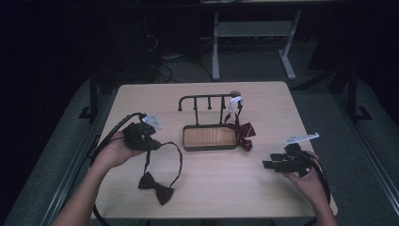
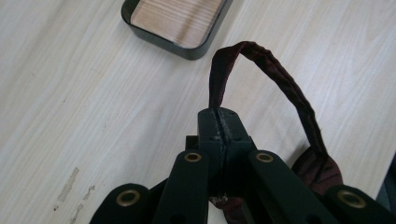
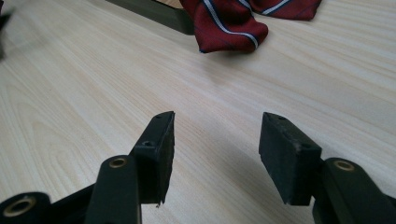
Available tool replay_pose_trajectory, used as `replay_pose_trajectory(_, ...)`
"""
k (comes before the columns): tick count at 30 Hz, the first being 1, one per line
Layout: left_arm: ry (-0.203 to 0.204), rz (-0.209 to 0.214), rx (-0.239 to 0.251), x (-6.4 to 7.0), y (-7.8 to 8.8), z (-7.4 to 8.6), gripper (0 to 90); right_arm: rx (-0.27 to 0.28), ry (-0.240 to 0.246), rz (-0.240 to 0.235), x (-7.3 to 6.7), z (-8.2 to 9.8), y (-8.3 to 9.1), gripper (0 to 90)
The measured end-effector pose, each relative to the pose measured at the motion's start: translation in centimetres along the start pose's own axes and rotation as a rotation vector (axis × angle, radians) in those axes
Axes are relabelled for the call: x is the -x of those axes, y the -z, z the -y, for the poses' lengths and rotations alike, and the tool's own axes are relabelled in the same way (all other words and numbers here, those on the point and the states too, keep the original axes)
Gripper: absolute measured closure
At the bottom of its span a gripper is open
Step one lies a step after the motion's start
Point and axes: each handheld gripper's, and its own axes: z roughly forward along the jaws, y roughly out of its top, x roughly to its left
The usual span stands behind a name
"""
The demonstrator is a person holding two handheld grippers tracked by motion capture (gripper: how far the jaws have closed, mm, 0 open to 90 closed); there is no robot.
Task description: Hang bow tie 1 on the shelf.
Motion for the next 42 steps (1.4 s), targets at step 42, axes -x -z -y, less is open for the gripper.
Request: replay_pose_trajectory(42, -0.081, -0.022, 0.026, 0.8, 4.5, -2.0, 89.3, -0.003, -0.001, -0.007, 0.2, 0.2, -0.2, 44.3)
